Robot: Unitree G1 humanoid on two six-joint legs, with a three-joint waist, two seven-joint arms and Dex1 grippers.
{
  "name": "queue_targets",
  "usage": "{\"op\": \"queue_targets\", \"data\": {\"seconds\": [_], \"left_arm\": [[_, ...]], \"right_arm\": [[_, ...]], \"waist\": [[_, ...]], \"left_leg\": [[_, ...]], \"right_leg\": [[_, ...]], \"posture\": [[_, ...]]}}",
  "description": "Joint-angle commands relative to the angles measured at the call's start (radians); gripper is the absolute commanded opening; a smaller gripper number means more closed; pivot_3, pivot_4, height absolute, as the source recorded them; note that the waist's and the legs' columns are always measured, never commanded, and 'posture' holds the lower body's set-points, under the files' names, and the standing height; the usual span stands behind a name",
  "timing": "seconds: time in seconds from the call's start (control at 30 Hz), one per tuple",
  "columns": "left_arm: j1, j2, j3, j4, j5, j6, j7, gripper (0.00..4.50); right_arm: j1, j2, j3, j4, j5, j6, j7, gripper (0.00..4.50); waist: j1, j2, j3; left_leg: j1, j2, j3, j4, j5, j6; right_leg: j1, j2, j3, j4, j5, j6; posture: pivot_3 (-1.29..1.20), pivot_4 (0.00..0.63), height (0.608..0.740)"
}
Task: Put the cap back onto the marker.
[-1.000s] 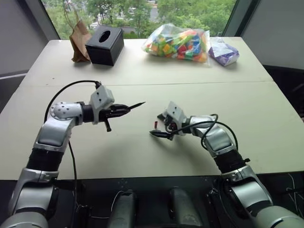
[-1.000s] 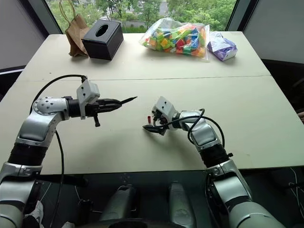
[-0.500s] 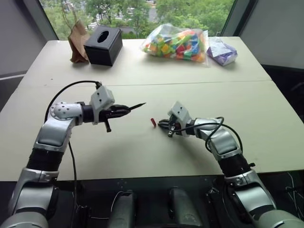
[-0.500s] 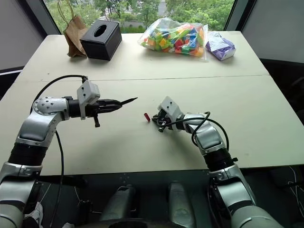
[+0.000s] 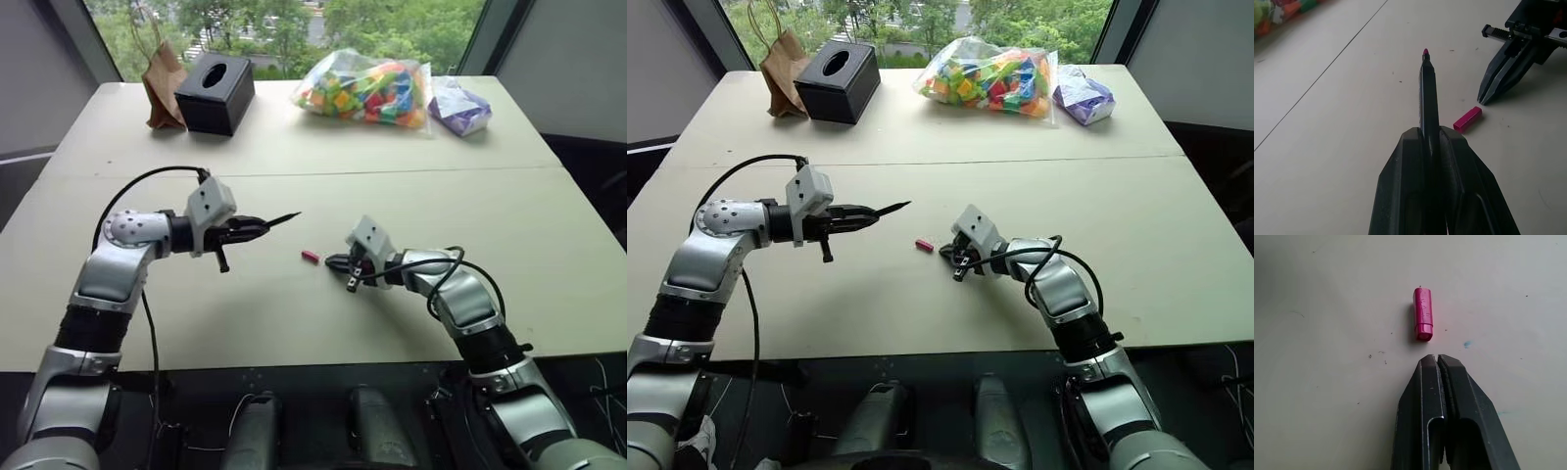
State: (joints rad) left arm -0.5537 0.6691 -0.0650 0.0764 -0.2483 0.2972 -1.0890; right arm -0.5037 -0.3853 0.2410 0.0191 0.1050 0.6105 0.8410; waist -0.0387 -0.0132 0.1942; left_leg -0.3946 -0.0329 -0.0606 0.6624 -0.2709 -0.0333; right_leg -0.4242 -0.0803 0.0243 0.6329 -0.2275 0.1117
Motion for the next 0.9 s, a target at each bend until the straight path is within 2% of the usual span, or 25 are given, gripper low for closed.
{"op": "queue_targets", "data": {"seconds": [0.03,0.17,0.2,0.27,0.4,0.9], "left_arm": [[-0.020,0.009,0.006,-0.014,-0.001,-0.009,-0.004,0.00],[-0.018,0.009,0.007,-0.016,-0.001,-0.008,-0.003,0.00],[-0.017,0.009,0.007,-0.016,-0.001,-0.007,-0.003,0.00],[-0.017,0.008,0.007,-0.017,-0.002,-0.006,-0.001,0.00],[-0.014,0.008,0.007,-0.020,-0.003,-0.003,-0.001,0.00],[-0.001,0.021,0.019,-0.041,-0.007,0.010,0.005,0.00]], "right_arm": [[0.030,-0.019,-0.007,-0.093,0.021,0.024,-0.005,0.04],[0.058,-0.011,-0.012,-0.167,0.043,0.059,-0.030,0.04],[0.063,-0.003,-0.014,-0.178,0.048,0.069,-0.042,0.28],[0.069,0.007,-0.010,-0.188,0.050,0.077,-0.062,0.92],[0.061,0.034,-0.008,-0.171,0.042,0.069,-0.108,2.96],[0.011,0.130,0.028,0.003,0.014,-0.028,-0.178,2.96]], "waist": [[0.001,0.000,0.000],[0.000,0.000,0.000],[0.000,0.000,0.000],[-0.003,0.000,0.000],[-0.002,0.000,0.000],[-0.004,0.000,0.000]], "left_leg": [[0.000,0.000,0.000,0.000,0.000,0.000],[0.000,0.000,0.000,0.000,0.000,0.000],[0.000,0.000,0.000,0.000,0.000,0.000],[0.000,0.000,0.000,0.000,0.000,0.000],[0.000,0.000,0.000,0.000,0.000,0.000],[0.000,0.000,0.000,0.000,0.000,0.000]], "right_leg": [[0.000,0.000,0.000,0.000,0.000,0.000],[0.000,0.000,0.000,0.000,0.000,0.000],[0.000,0.000,0.000,0.000,0.000,0.000],[0.000,0.000,0.000,0.000,0.000,0.000],[0.000,0.000,0.000,0.000,0.000,0.000],[0.000,0.000,0.000,0.000,0.000,0.000]], "posture": [[0.00,0.150,0.740],[0.00,0.150,0.740],[0.00,0.150,0.740],[0.00,0.150,0.740],[0.00,0.150,0.740],[0.00,0.150,0.740]]}}
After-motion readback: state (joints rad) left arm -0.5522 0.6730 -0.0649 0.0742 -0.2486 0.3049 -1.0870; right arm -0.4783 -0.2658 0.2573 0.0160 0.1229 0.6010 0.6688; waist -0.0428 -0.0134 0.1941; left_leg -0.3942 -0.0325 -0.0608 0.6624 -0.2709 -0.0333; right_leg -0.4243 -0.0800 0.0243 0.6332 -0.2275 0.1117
